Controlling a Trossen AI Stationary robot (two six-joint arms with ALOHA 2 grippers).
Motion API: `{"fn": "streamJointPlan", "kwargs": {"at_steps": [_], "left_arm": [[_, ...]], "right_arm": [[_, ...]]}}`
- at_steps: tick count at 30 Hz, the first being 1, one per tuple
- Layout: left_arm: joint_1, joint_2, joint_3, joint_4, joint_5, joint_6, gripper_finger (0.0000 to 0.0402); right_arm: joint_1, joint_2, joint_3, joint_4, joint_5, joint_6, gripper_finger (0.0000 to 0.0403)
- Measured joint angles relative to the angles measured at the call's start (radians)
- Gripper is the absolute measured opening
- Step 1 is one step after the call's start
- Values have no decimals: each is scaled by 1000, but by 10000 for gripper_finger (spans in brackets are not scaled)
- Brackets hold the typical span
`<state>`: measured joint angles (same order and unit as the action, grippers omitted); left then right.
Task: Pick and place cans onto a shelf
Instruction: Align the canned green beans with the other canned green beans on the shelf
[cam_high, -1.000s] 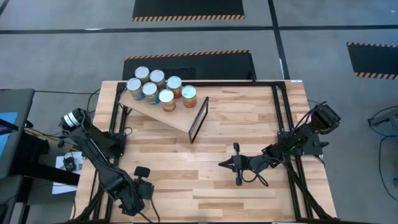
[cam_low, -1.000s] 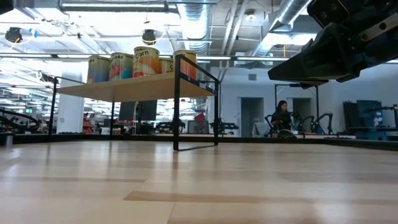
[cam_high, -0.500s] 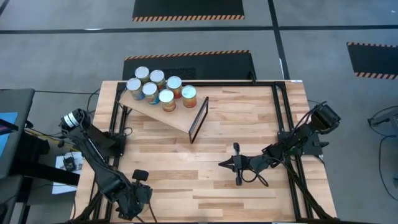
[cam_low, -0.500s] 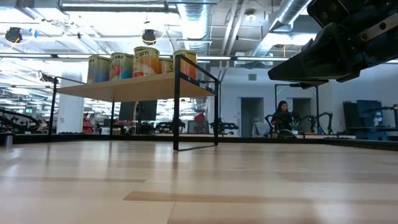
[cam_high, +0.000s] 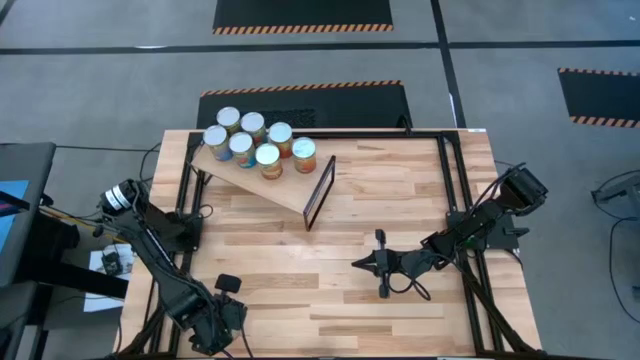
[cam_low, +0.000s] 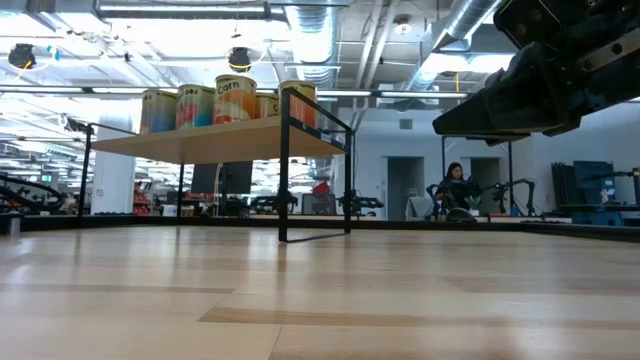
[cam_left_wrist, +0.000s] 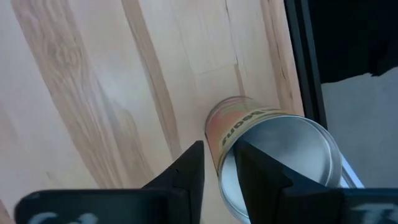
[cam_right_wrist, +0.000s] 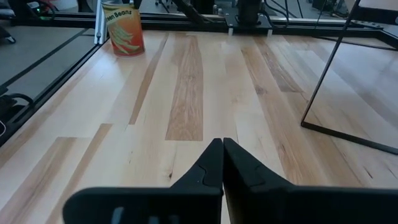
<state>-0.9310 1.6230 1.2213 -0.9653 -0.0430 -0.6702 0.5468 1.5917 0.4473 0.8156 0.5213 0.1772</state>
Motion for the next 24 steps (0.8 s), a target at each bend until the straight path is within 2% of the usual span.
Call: {"fn": "streamJointPlan", "kwargs": {"at_steps": [6, 15, 24], "left_arm": [[0, 0, 0, 2, 19, 38, 9], [9, -18, -3, 18, 11, 78, 0], [97, -145, -3, 17, -126, 39, 0]], "right_arm": [[0, 0, 0, 0, 0, 1, 19], [0, 0, 0, 0, 0, 1, 17], [-7, 0, 0, 0, 1, 6, 15]]}}
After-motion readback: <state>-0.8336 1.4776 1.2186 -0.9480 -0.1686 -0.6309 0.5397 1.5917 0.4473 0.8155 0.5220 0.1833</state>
